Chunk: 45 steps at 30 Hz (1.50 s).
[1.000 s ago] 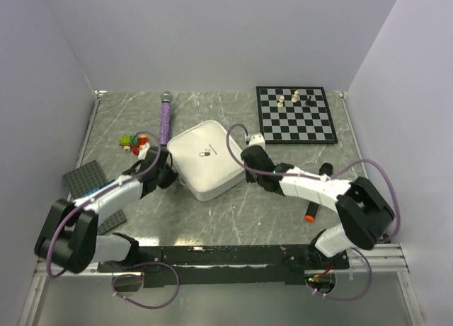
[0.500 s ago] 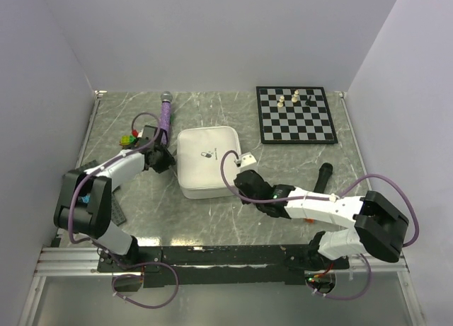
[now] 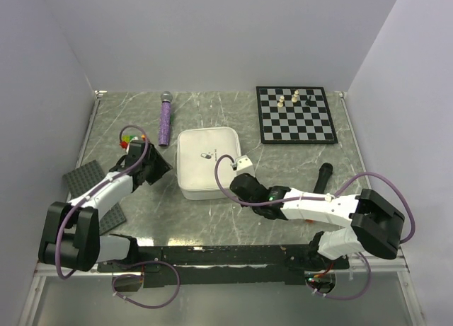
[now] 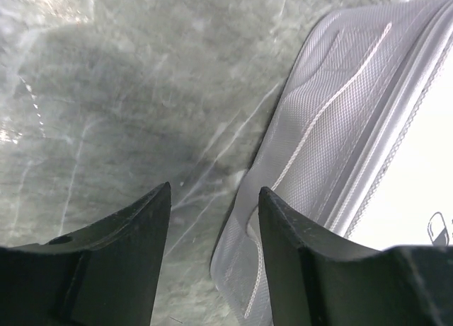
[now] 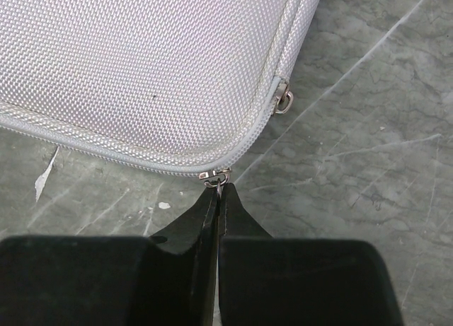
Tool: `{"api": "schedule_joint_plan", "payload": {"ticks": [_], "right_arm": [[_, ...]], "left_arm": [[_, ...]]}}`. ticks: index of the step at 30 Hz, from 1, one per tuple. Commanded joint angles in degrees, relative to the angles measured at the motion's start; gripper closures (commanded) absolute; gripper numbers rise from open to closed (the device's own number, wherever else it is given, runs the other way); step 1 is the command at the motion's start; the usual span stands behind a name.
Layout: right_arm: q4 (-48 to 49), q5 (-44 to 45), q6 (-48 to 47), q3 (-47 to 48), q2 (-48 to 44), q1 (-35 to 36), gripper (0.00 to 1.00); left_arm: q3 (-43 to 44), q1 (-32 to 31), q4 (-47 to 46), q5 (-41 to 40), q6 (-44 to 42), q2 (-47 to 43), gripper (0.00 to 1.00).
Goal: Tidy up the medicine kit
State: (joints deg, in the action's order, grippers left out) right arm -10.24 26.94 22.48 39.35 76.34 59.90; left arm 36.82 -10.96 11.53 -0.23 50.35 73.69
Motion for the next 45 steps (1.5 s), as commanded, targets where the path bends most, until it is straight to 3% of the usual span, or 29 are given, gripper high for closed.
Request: {"api": "schedule_joint_plan", "payload": {"ticks": [1, 9, 17, 20, 26, 32, 37, 45], "right_arm": [[-2.94, 1.89, -0.07, 2.30, 1.10, 0.57, 1.00], [-3.03, 1.98, 0.11, 2.57, 1.45, 0.92, 1.00], [-2.94, 1.71, 0.02, 2.66, 1.36, 1.10, 1.00], [-3.12, 1.63, -0.24, 2.83, 1.62, 1.10, 1.00], [-3.12, 0.67, -2.70, 2.83, 2.15, 1.10, 1.00], [-6.27, 4.87, -6.66, 3.36, 0.05, -0.83, 1.00], [-4.97, 3.47, -5.26, 1.60, -5.58, -9.17, 1.00], [-0.40, 2.26, -8.50, 7.40, 1.61, -17.62, 1.00]], "left_arm": [[-1.57, -2.04, -5.11, 1.55, 1.59, -2.23, 0.41], [-3.77, -5.82, -6.52, -1.33, 3.71, -5.49, 0.33], [-6.75, -8.55, -5.99, -4.34, 5.20, -3.12, 0.43], [-7.20, -8.72, -6.87, -4.08, 4.94, -2.59, 0.55], [-4.22, -8.81, -2.93, -8.37, 2.13, -0.31, 0.99], [2.02, -8.55, 4.64, -14.54, -0.95, 5.31, 0.99], [2.47, -8.38, 5.26, -17.87, -3.85, 8.04, 0.99], [3.62, -7.94, 4.74, -17.71, -6.40, 10.07, 0.99]]}}
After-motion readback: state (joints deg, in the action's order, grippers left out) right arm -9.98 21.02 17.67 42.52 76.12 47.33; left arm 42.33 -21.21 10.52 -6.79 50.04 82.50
